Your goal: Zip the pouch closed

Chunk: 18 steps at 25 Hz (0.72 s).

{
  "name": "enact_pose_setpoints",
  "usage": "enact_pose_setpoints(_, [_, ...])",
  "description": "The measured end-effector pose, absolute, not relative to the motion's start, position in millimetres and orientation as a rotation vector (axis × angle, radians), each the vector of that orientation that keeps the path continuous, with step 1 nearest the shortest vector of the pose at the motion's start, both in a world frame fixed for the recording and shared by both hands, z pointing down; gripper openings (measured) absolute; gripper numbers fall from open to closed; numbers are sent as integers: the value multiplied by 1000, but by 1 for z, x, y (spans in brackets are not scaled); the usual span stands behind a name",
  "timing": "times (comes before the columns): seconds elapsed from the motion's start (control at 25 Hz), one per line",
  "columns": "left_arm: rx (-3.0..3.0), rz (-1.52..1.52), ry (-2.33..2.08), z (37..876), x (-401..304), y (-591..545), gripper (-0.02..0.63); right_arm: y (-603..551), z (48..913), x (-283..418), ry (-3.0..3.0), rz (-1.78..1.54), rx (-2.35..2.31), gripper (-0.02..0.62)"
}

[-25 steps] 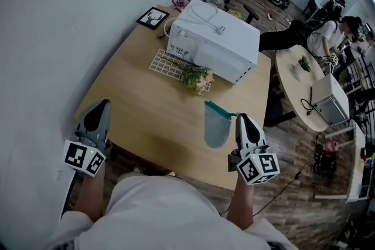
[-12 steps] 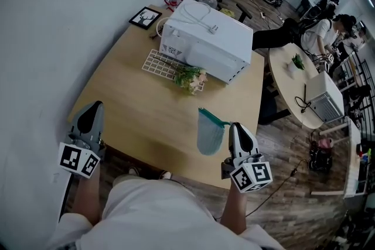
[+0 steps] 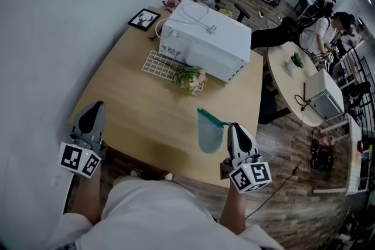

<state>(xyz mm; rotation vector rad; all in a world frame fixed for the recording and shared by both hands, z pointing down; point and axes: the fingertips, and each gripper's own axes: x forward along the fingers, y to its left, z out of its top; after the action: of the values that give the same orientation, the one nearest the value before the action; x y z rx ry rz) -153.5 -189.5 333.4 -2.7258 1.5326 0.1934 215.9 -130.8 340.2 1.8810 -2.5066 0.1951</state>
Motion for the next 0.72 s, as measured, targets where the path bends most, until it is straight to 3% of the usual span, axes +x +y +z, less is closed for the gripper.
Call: enact_pose_setpoints(0.72, [-2778,199,1483,338,-162,-191,15,-130,339,176,-2513,151,1806,14])
